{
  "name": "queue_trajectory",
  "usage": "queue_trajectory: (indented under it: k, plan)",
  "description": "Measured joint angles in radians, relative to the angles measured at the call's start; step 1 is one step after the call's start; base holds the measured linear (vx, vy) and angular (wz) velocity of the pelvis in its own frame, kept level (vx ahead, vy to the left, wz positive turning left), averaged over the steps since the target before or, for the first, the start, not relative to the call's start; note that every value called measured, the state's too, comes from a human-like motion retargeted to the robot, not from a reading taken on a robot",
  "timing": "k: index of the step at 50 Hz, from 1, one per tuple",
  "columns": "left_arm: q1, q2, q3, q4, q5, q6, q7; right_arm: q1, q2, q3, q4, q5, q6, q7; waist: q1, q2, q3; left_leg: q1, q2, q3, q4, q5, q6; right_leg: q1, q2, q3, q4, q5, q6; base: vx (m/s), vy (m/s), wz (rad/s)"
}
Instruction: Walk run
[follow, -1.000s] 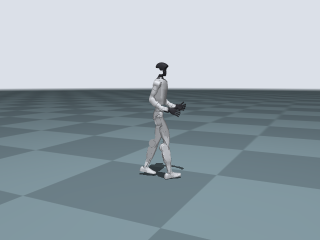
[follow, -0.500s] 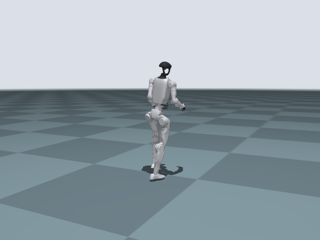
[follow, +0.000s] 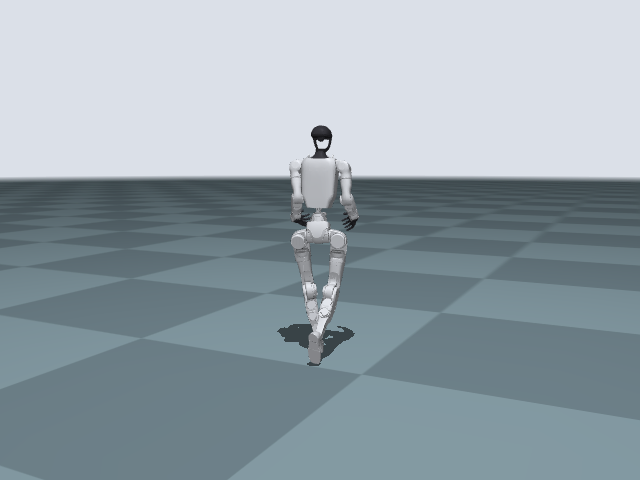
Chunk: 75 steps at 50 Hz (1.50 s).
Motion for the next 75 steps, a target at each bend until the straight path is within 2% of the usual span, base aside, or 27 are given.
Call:
queue_trajectory:
  k: [3,7,17,21,25,28,30,35,37,40,42,43,45,46,47,49,52,54,57,60,62,65,67,68,70,72,75]
  plan:
    - [-0.068,0.017,-0.046,0.009,-0.008,-0.006,0.017,0.046,0.008,-0.05,0.004,0.019,-0.009,-0.039,0.013,0.023,0.022,0.063,-0.015,-0.06,-0.048,-0.015,-0.002,-0.126,-0.01,0.051,0.064,-0.166,0.008,0.65,-0.09,1.06]
    - [-0.154,0.047,-0.106,0.001,-0.021,-0.013,0.004,0.111,0.025,-0.123,0.012,0.083,-0.045,-0.105,-0.074,0.036,0.057,0.141,-0.061,-0.229,-0.081,-0.044,-0.013,-0.356,-0.169,-0.04,0.019,-0.335,-0.057,0.92,-0.35,2.08]
    - [-0.23,0.107,-0.136,-0.03,-0.034,-0.049,-0.032,0.182,0.058,-0.284,0.047,0.161,-0.066,-0.158,-0.278,0.031,0.155,0.32,-0.136,-0.451,-0.02,-0.16,-0.006,-0.751,-0.443,-0.188,-0.255,-0.441,0.003,0.81,-0.62,1.4]
    - [-0.124,0.069,-0.11,0.004,-0.04,-0.068,-0.051,0.146,0.006,-0.313,0.099,0.221,-0.109,-0.132,-0.362,0.148,0.139,0.365,-0.018,-0.407,-0.027,0.06,-0.119,-0.808,-0.435,-0.224,-0.143,-0.471,-0.039,1.22,-0.92,0.66]
    - [0.013,0.036,-0.076,0.074,-0.03,-0.087,-0.082,0.033,-0.113,-0.267,0.133,0.277,-0.13,-0.114,-0.327,0.224,0.094,0.334,0.028,-0.252,0.113,0.575,-0.229,-0.793,-0.382,-0.19,0.038,-0.671,-0.13,1.65,-1.24,-0.84]
    - [0.066,0.022,-0.079,0.118,-0.08,-0.079,-0.052,-0.141,-0.191,-0.202,0.118,0.302,-0.117,-0.1,-0.209,0.131,0.1,0.202,-0.072,-0.077,0.468,0.76,-0.185,-0.673,-0.318,-0.019,0.057,-0.802,-0.142,1.27,-0.63,-2.45]
    - [0.094,0.014,-0.09,0.114,-0.128,-0.085,-0.025,-0.285,-0.222,-0.176,0.111,0.315,-0.111,-0.089,-0.113,0.074,0.115,0.009,-0.166,-0.066,0.781,0.616,-0.254,-0.578,-0.272,0.071,0.051,-0.878,-0.148,1.88,-0.74,-2.45]
    - [0.124,-0.013,-0.055,0.028,-0.108,-0.053,-0.05,-0.487,-0.268,-0.136,0.037,0.31,-0.105,-0.119,0.051,0.078,0.098,-0.513,0.098,0.055,1.097,0.146,-0.089,-0.266,-0.103,0.038,-0.196,-0.881,-0.203,1.99,-0.59,-0.9]
    - [0.118,0.0,-0.067,0.003,-0.098,-0.045,-0.055,-0.473,-0.277,-0.115,0.001,0.328,-0.103,-0.151,0.134,0.026,0.094,-0.64,0.12,0.081,0.944,0.108,-0.093,-0.119,-0.04,0.042,-0.328,-0.678,-0.201,2.29,-0.68,-0.73]
    - [0.077,0.035,-0.092,-0.014,-0.069,-0.043,-0.047,-0.377,-0.265,-0.135,-0.022,0.319,-0.072,-0.175,0.261,-0.091,0.101,-0.743,0.131,0.098,0.562,0.09,-0.155,0.071,-0.081,0.061,-0.46,-0.109,-0.131,2.43,-0.64,-0.7]
    - [0.027,0.052,-0.115,-0.019,-0.045,-0.048,-0.02,-0.284,-0.215,-0.182,0.01,0.269,-0.018,-0.183,0.279,-0.128,0.142,-0.676,0.089,0.062,0.281,0.063,-0.216,0.144,-0.11,0.047,-0.388,0.138,-0.042,1.98,-0.54,0.39]
    - [-0.008,0.061,-0.126,-0.023,-0.034,-0.048,0.001,-0.241,-0.18,-0.208,0.042,0.246,-0.002,-0.184,0.254,-0.142,0.177,-0.626,0.053,0.062,0.201,0.033,-0.242,0.144,-0.141,0.012,-0.229,0.138,-0.005,2.36,-0.61,1.1]
    - [-0.092,0.093,-0.128,-0.048,-0.011,-0.059,0.056,-0.177,-0.084,-0.225,0.143,0.237,-0.004,-0.186,0.201,-0.115,0.234,-0.509,0.057,0.011,0.101,0.048,-0.262,0.168,0.0,0.12,-0.113,0.138,-0.031,2.36,-0.72,1.3]
    - [-0.128,0.116,-0.129,-0.073,-0.005,-0.065,0.081,-0.15,-0.035,-0.226,0.212,0.248,-0.014,-0.168,0.135,-0.086,0.252,-0.457,0.038,-0.024,0.15,0.09,-0.158,0.143,0.083,0.106,-0.052,0.138,-0.013,2.26,-0.78,1.86]
    - [-0.159,0.137,-0.13,-0.1,0.001,-0.071,0.104,-0.119,0.009,-0.233,0.287,0.255,-0.023,-0.142,0.069,-0.064,0.269,-0.416,0.029,-0.066,0.217,0.096,-0.082,0.107,0.142,0.07,0.024,0.117,0.001,2.58,-0.84,2.29]
    - [-0.196,0.17,-0.146,-0.145,0.002,-0.079,0.142,-0.022,0.057,-0.266,0.474,0.256,-0.039,-0.071,-0.03,-0.057,0.28,-0.382,0.045,-0.138,0.41,-0.044,-0.053,-0.042,0.137,-0.032,0.274,-0.051,-0.004,2.71,-0.83,1.32]
    - [-0.249,0.197,-0.144,-0.134,-0.065,-0.043,0.074,0.158,0.049,-0.351,0.776,0.327,-0.036,0.018,-0.088,-0.042,0.189,-0.261,-0.002,-0.162,0.481,-0.229,-0.038,-0.35,0.025,-0.061,0.507,-0.324,-0.064,2.49,-0.81,0.91]
    - [-0.242,0.203,-0.192,-0.114,-0.123,-0.028,0.029,0.279,0.046,-0.444,0.881,0.413,-0.032,0.162,-0.155,-0.041,0.115,-0.1,-0.08,-0.21,0.349,-0.193,-0.041,-0.528,-0.097,-0.101,0.46,-0.412,-0.117,2.83,-1.28,1.67]
    - [-0.173,0.217,-0.201,-0.114,-0.154,-0.024,-0.017,0.4,0.049,-0.553,0.883,0.537,-0.061,0.274,-0.265,-0.009,0.078,0.142,-0.083,-0.275,0.156,0.11,-0.143,-0.681,-0.278,-0.17,0.24,-0.481,-0.125,2.1,-1.13,1.23]
    - [-0.086,0.188,-0.188,-0.115,-0.151,-0.027,-0.031,0.465,0.049,-0.626,0.793,0.615,-0.139,0.258,-0.382,0.084,0.085,0.329,0.029,-0.269,0.03,0.727,-0.243,-0.731,-0.3,-0.184,-0.124,-0.474,-0.102,2.35,-1.29,0.63]
    - [-0.031,0.147,-0.174,-0.121,-0.141,-0.039,-0.035,0.486,0.053,-0.618,0.684,0.63,-0.163,0.221,-0.395,0.138,0.131,0.359,0.151,-0.134,0.242,0.779,-0.304,-0.686,-0.197,-0.108,-0.322,-0.549,-0.072,2.14,-0.99,-0.86]
    - [-0.001,0.088,-0.153,-0.127,-0.11,-0.049,-0.042,0.419,0.062,-0.561,0.529,0.647,-0.163,0.158,-0.38,0.14,0.143,0.399,0.064,-0.211,0.4,0.779,-0.266,-0.599,-0.197,-0.114,-0.458,-0.629,-0.081,2.4,-1.14,-0.74]
    - [-0.005,0.048,-0.132,-0.135,-0.089,-0.05,-0.062,0.321,0.047,-0.515,0.437,0.666,-0.172,0.123,-0.391,0.099,0.147,0.41,-0.013,-0.184,0.456,0.768,-0.245,-0.545,-0.255,-0.105,-0.373,-0.471,-0.187,1.75,-0.65,-0.34]
    - [-0.008,0.03,-0.106,-0.139,-0.079,-0.052,-0.081,0.264,0.026,-0.471,0.39,0.672,-0.176,0.099,-0.357,0.078,0.147,0.381,-0.041,-0.12,0.515,0.737,-0.21,-0.543,-0.246,-0.052,-0.267,-0.491,-0.265,2.18,-0.99,-1.38]
    - [0.047,-0.002,-0.058,-0.129,-0.05,-0.061,-0.127,0.171,-0.012,-0.35,0.317,0.683,-0.162,0.033,-0.316,0.07,0.139,0.261,-0.064,-0.07,0.77,0.591,-0.101,-0.506,-0.146,0.173,-0.089,-0.655,-0.245,2.85,-1.31,-1.61]
    - [0.109,-0.007,-0.098,-0.073,-0.05,-0.057,-0.144,0.03,-0.007,-0.339,0.249,0.703,-0.111,0.006,-0.183,0.079,0.07,0.04,0.033,-0.002,1.035,0.379,-0.013,-0.398,-0.189,0.037,-0.021,-0.785,-0.275,2.7,-0.97,-1.65]
    - [0.179,0.01,-0.084,-0.055,-0.068,-0.046,-0.186,-0.169,-0.028,-0.275,0.104,0.737,-0.091,0.068,0.014,0.049,-0.038,-0.273,0.099,0.099,1.044,0.208,-0.012,-0.224,-0.071,0.14,-0.15,-0.811,-0.314,3.02,-0.72,-1.99]
